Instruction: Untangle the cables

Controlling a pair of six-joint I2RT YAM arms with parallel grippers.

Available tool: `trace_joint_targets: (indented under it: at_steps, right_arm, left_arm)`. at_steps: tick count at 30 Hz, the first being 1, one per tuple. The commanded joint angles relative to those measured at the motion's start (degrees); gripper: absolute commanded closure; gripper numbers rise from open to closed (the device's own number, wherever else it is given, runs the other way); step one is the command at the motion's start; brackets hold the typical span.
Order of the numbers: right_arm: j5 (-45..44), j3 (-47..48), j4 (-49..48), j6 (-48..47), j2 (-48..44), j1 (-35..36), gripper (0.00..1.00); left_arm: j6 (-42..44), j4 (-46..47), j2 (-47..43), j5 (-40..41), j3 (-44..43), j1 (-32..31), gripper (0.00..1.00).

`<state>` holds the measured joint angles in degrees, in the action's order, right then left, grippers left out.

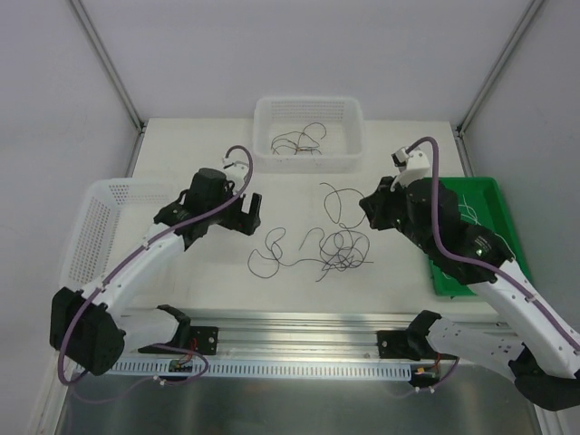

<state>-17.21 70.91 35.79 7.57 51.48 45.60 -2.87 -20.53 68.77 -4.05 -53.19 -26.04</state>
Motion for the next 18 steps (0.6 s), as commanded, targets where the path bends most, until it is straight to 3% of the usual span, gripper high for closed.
trace_joint_targets:
  at_steps: [1,6,10,18]
  right_arm:
    - [3.06,2.2,-4.41,2.01,0.54,-0.16,0.99]
    - [4.99,4.4,-5.03,3.15,3.36,-0.16,0.99]
    - [6.4,5.64,-5.12,3.85,4.24,-0.08,0.99]
    - [8.33,5.64,-5.73,4.82,3.63,-0.08,0.99]
  left_arm:
    - [0.68,7.42,-6.79,-9.74,3.35,-3.92,0.06]
    - [-7.82,20.59,-14.71,-11.85,12.21,-13.31,0.06]
    - [-13.47,41.48,-16.04,-8.44,20.57,-19.47,0.07]
    - [-11.54,53.4,-4.54,-0.87,19.97,-29.67,0.09]
